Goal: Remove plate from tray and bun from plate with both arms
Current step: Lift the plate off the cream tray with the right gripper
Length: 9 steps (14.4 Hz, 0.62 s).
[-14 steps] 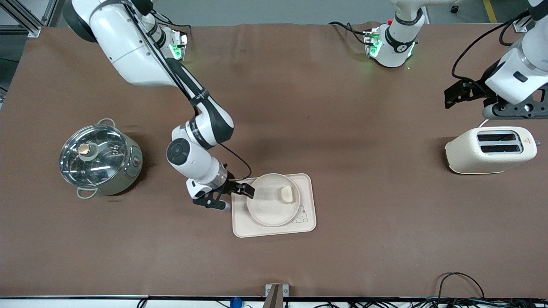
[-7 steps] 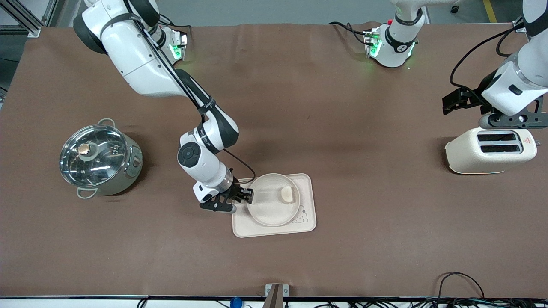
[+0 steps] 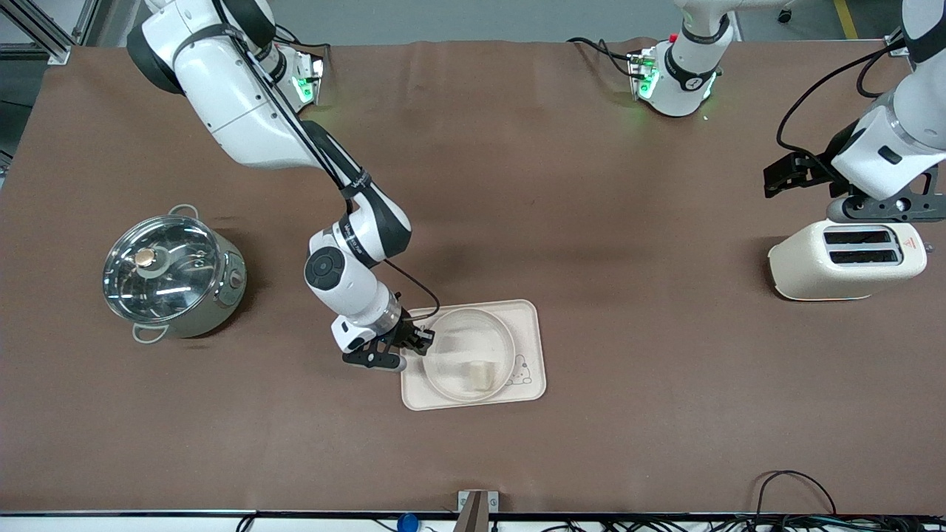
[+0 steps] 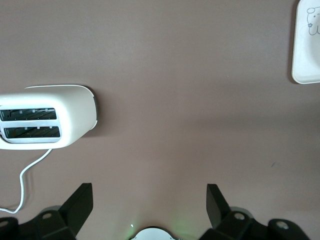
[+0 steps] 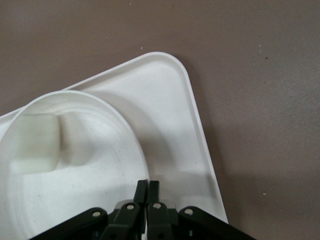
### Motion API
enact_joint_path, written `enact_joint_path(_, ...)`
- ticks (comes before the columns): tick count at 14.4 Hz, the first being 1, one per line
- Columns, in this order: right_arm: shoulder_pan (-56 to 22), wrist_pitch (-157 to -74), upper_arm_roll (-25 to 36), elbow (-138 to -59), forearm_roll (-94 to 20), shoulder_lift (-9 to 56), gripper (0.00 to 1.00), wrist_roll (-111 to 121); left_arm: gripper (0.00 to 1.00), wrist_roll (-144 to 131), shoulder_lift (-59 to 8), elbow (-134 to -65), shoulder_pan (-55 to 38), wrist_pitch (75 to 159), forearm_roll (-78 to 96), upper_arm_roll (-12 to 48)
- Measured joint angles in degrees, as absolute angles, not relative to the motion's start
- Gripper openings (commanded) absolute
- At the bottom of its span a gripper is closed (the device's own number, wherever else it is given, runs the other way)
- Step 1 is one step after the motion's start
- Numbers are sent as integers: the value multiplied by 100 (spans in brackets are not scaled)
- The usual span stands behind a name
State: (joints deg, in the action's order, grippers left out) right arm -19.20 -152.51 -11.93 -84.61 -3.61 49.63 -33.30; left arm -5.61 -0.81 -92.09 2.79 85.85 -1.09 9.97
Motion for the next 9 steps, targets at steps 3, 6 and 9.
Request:
enact_joint_path(3,-1920,-15248,-1193,-8456,-360,4962,0,-3330,100,-561,-81,-9209,279,8585,-109,997)
enact_joint_path(6,-1919,-15231,-1196,-8479,-351,4916,0,-3328,100,-561,-82,-9213,278,8585,-109,1005)
enact_joint_path(9,-1921,-15225,-1215,-8681,-337,4684,0,-3327,100,-561,-84,-9230,278,8585,-109,1014)
